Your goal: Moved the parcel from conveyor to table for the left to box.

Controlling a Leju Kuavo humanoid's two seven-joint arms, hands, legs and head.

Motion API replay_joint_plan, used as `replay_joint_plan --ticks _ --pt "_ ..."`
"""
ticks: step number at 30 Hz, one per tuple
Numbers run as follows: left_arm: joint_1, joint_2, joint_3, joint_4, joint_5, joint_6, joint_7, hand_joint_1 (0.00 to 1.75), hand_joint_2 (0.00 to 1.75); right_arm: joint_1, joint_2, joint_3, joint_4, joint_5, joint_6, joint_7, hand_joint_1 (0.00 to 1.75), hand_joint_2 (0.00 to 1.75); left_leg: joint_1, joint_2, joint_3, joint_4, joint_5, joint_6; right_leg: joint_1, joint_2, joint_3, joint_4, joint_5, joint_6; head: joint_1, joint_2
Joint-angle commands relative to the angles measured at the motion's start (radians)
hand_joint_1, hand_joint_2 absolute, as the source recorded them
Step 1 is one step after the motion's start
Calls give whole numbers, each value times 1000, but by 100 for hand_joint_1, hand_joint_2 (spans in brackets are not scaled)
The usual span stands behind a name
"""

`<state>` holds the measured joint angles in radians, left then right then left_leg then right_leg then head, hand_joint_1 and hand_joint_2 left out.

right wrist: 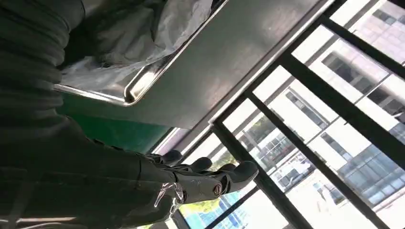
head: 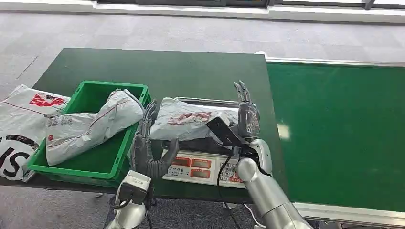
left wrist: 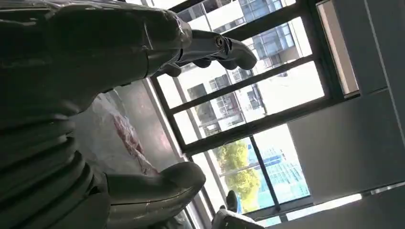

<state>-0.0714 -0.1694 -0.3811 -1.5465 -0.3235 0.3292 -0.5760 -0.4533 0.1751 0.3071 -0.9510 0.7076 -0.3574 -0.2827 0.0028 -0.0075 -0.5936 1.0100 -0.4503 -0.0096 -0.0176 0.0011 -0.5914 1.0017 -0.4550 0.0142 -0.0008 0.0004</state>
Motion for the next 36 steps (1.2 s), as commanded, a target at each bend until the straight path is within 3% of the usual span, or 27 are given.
replay_joint_plan --ticks 1,17,21,25,36 --pt "-12 28 -12 38 0 -2 3 0 175 11 -38 -72 -60 -24 9 -14 0 175 0 -1 1 -1 0 0 0 -2 2 -1 0 -1 0 0" --pt "-17 31 -4 35 -7 -10 3 0 175 12 -52 -63 -72 -3 64 28 0 175 1 1 5 -4 1 0 2 -1 6 -5 1 -2 0 0" --pt "-30 41 3 37 -9 -17 4 0 175 -57 -89 73 87 135 317 103 0 175 1 2 3 -2 0 0 1 1 3 -3 1 -1 0 0" --pt "-17 37 17 21 -11 -18 7 0 175 -91 -62 77 185 142 300 66 0 175 1 3 3 -2 0 0 1 2 3 -3 1 -1 0 0" --pt "14 37 25 -7 -20 -11 9 0 175 -87 -63 36 132 112 292 58 0 175 1 1 2 -1 0 0 1 0 2 -1 0 -1 0 0"
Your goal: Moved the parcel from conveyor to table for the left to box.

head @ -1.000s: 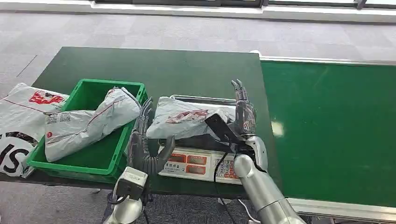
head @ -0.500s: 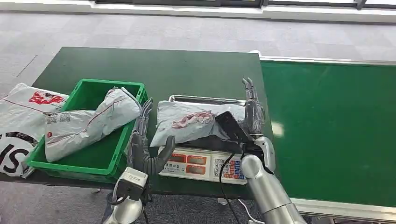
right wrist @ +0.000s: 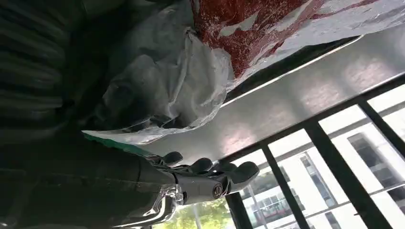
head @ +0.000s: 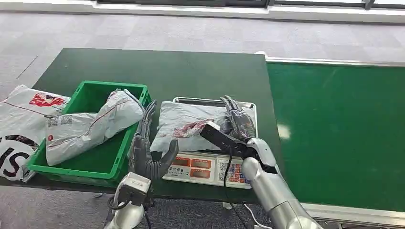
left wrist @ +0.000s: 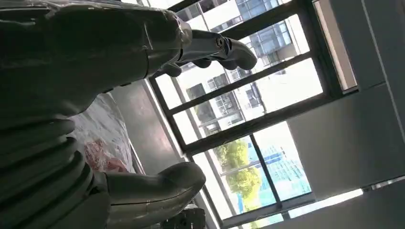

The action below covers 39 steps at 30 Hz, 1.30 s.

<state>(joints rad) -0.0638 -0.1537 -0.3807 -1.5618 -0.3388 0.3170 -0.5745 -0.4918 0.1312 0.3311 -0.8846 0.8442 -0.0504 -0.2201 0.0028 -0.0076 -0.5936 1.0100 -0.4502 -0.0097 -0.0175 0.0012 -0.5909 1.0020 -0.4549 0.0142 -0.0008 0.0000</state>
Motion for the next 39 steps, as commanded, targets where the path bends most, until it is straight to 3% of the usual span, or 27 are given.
replay_joint_plan --ticks 1,6,17,39 --pt "6 21 24 8 -5 1 7 0 175 -49 -19 12 66 -25 -15 -4 0 175 1 1 2 -1 0 0 1 1 2 -2 0 -1 0 0" --pt "18 12 33 -4 -13 2 12 0 175 0 4 -80 -70 -86 -186 -50 0 175 1 1 2 -1 0 0 1 0 2 -2 0 -1 0 0" --pt "11 -2 36 16 -17 -3 8 0 175 112 19 -169 -329 -230 -358 -181 0 175 0 0 1 -1 0 0 0 -1 1 -1 0 -1 0 0" --pt "3 -2 41 30 -15 -12 0 0 175 132 26 -188 -384 -248 -393 -188 0 175 1 1 3 -2 0 0 1 0 3 -3 0 -1 0 0"
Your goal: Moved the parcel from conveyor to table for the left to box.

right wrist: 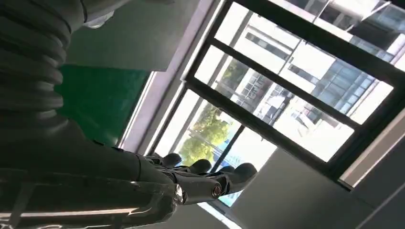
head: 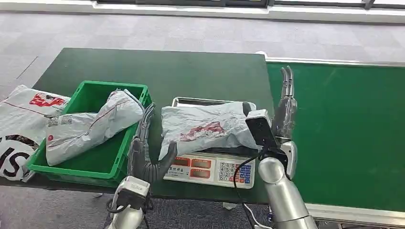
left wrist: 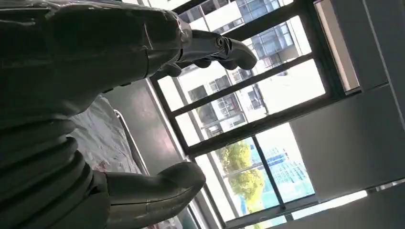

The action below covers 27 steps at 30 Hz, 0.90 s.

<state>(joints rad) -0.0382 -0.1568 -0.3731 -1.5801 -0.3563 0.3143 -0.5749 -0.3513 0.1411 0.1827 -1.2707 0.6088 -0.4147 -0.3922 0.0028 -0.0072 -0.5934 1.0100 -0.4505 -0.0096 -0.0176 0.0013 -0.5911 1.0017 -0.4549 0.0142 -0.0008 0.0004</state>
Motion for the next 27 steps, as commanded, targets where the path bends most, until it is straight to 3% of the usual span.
replay_joint_plan --ticks 1,3,4,5,6,9,17,20,27 --pt "-24 0 34 50 3 -9 -1 0 175 -1 29 -58 -19 -22 -88 -48 0 175 0 0 2 -1 0 0 1 0 2 -1 0 -1 0 0" --pt "-29 -2 31 58 3 -12 1 0 175 11 47 -85 -56 -26 -207 -100 0 175 1 0 2 -1 0 0 1 0 2 -1 0 -1 0 0" --pt "-39 1 25 77 -14 -13 11 0 175 38 94 -157 -140 -28 -283 -191 0 175 0 -1 0 -1 0 0 0 -1 1 0 0 -1 0 0" --pt "-56 8 13 101 -52 -20 34 0 175 62 181 -272 -250 0 -283 -306 0 175 0 -1 1 -1 0 0 1 -2 2 -1 0 -1 0 0" --pt "-79 9 12 137 -85 -20 52 0 175 93 204 -278 -387 1 -283 -306 0 175 0 -3 -1 0 1 -1 0 -3 -1 1 -1 -1 0 0" --pt "-142 10 12 222 -145 -34 73 0 175 133 208 -269 -523 -10 -283 -306 0 175 -1 -4 -1 0 1 0 -1 -4 -2 1 -1 -1 0 0" --pt "-221 9 0 348 -195 -40 84 0 175 145 208 -238 -473 -24 -283 -306 0 175 2 -1 4 -3 1 0 2 -2 4 -4 1 -2 0 0" --pt "-299 -1 -5 472 -244 -53 98 0 175 137 208 -203 -437 -27 -283 -306 0 175 1 -1 3 -2 1 -1 1 -2 3 -3 1 -1 0 0" --pt "-336 -2 -11 506 -250 -78 104 0 175 131 208 -199 -422 -34 -283 -306 0 175 1 1 3 -1 1 -1 1 0 2 -2 2 -1 0 0"
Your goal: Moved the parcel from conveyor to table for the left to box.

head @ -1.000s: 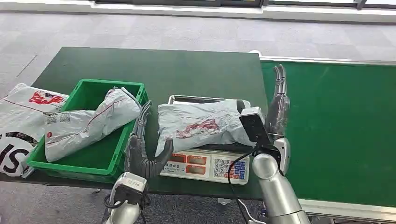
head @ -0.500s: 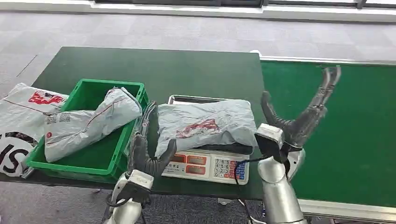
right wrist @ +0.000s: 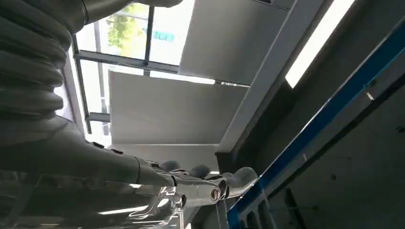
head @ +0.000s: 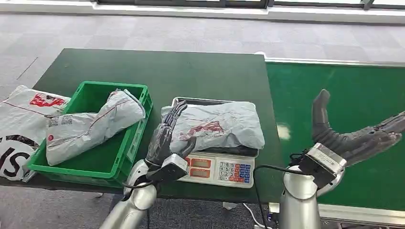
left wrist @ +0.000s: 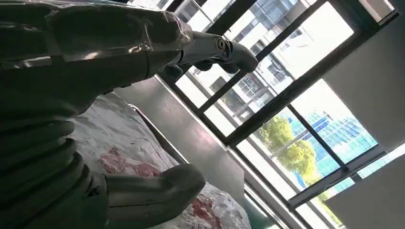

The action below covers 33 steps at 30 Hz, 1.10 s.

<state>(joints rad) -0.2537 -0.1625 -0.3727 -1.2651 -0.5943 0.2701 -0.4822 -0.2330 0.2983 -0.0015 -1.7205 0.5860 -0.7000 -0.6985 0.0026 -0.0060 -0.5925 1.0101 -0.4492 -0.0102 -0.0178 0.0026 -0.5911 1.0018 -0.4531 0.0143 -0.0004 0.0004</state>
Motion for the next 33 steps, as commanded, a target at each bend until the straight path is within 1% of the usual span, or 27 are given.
replay_joint_plan --ticks 1,2,3,4,5,7,8,9,10,12,13,17,19,20,24,26,31,33 --pt "-120 3 -12 191 -12 -34 11 0 175 13 51 -14 28 -12 2 0 0 175 1 0 3 -3 0 -1 2 -1 4 -3 0 -2 0 0" --pt "-155 0 -19 231 -30 -47 17 0 175 3 51 -15 44 -10 2 0 0 175 1 -1 2 -2 0 0 1 -2 2 -2 0 -2 0 0" --pt "-208 -11 -28 291 -20 -102 0 0 175 -11 51 -12 71 -16 2 0 0 175 1 -2 1 -1 0 0 1 -2 1 -1 0 -1 0 0" --pt "-208 -11 -28 291 -20 -102 0 0 175 -11 51 -12 71 -16 2 0 0 175 1 -2 2 -1 1 0 1 -3 3 -2 0 -1 0 0" --pt "-259 -29 -24 361 13 -158 -40 0 175 -26 51 -7 95 -22 2 0 0 175 1 -2 1 0 1 0 1 -2 1 -1 0 -1 0 0" --pt "-299 -38 -32 422 28 -213 -53 0 175 -38 51 0 115 -31 2 0 0 175 1 -2 0 0 0 0 1 -1 1 0 0 -1 0 0" --pt "-346 -62 -30 520 46 -249 -67 0 175 -45 51 1 128 -33 2 0 0 175 1 -1 1 0 1 0 1 -1 2 -1 1 -1 0 0" --pt "-346 -62 -30 520 46 -249 -67 0 175 -45 51 1 128 -33 2 0 0 175 1 -1 0 0 1 0 1 -1 1 0 0 -1 0 0" --pt "-378 -81 -34 588 47 -251 -82 0 175 -46 51 -1 135 -30 2 0 0 175 1 -1 1 -1 1 0 1 -1 2 -2 1 -1 0 0" --pt "-402 -99 -35 654 56 -269 -95 0 175 -46 51 -6 134 -31 2 0 0 175 0 -3 0 0 1 0 1 -3 2 0 0 -1 0 0" --pt "-402 -99 -35 654 56 -269 -95 0 175 -46 51 -6 134 -31 2 0 0 175 1 -2 0 0 1 0 1 -2 2 0 0 -1 0 0" --pt "-440 -128 -52 768 46 -273 -104 0 175 -41 51 -28 131 -27 2 0 0 175 1 0 1 -1 1 1 1 0 3 -1 1 -1 0 0" --pt "-440 -128 -52 768 46 -273 -104 0 175 -41 51 -28 131 -27 2 0 0 175 1 0 2 -1 1 0 1 0 3 -2 1 -1 0 0" --pt "-456 -141 -56 814 38 -259 -94 0 175 -33 51 -32 124 -27 2 0 0 175 1 -1 1 -1 1 0 1 -2 3 -1 1 -1 0 0" --pt "-459 -148 -56 857 40 -272 -79 0 175 -28 51 -27 127 -28 2 0 0 175 1 -1 1 -1 1 0 1 -1 3 -1 1 0 0 0" --pt "-466 -157 -36 895 68 -322 -61 0 175 -29 51 -22 136 -28 2 0 0 175 1 0 1 -1 1 0 1 0 2 -1 1 0 0 0" --pt "-468 -157 -34 906 71 -331 -55 0 175 -30 51 -24 138 -28 2 0 0 175 1 1 1 0 0 1 1 0 2 -1 1 0 0 0" --pt "-473 -163 -25 933 86 -375 -34 0 175 -30 51 -22 143 -29 2 0 0 175 1 1 1 -1 1 0 1 1 2 -1 1 -1 0 0"
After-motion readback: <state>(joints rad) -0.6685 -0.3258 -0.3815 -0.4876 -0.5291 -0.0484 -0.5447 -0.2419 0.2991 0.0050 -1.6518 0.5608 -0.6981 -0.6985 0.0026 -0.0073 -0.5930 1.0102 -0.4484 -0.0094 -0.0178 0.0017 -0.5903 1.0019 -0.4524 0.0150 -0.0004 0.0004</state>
